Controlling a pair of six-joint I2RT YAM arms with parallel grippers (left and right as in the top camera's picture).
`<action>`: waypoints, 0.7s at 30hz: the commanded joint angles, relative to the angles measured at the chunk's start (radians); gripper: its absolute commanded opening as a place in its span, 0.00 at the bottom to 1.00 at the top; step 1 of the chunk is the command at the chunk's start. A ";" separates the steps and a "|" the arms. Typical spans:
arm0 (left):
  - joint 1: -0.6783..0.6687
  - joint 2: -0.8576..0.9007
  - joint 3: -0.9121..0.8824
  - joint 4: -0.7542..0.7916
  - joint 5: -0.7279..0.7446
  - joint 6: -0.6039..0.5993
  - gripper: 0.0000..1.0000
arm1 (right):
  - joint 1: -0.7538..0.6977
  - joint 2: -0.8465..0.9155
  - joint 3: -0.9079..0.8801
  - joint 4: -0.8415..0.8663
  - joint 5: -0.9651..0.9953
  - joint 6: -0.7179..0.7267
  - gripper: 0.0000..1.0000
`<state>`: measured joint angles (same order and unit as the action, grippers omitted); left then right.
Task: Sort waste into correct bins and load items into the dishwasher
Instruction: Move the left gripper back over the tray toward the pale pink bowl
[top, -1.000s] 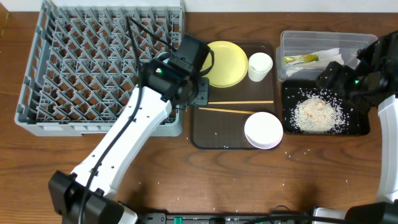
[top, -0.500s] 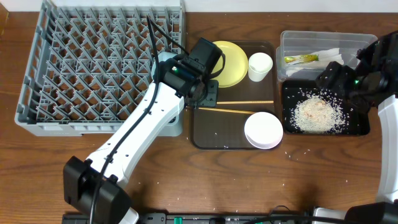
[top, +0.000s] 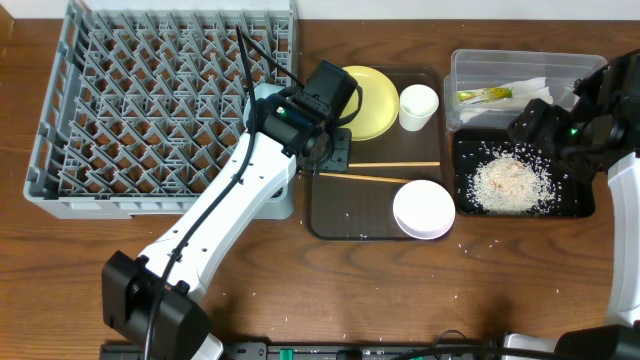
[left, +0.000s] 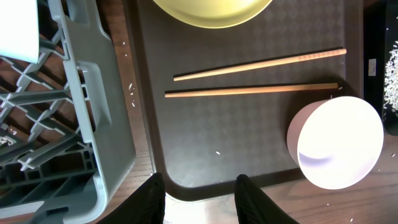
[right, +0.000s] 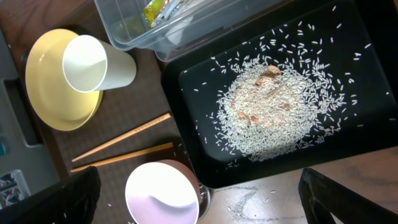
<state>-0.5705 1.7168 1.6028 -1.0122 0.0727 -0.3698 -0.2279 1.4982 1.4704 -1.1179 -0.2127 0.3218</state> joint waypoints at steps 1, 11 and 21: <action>0.002 0.004 0.003 0.001 -0.003 -0.006 0.39 | 0.000 -0.007 0.013 -0.001 -0.005 -0.001 0.99; 0.002 0.004 0.003 0.002 -0.002 -0.006 0.39 | 0.000 -0.007 0.013 -0.001 -0.005 -0.001 0.99; 0.002 0.004 0.003 0.016 -0.002 -0.006 0.39 | 0.000 -0.007 0.013 -0.001 -0.005 -0.001 0.99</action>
<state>-0.5705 1.7168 1.6028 -0.9997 0.0727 -0.3702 -0.2279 1.4982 1.4704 -1.1183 -0.2127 0.3218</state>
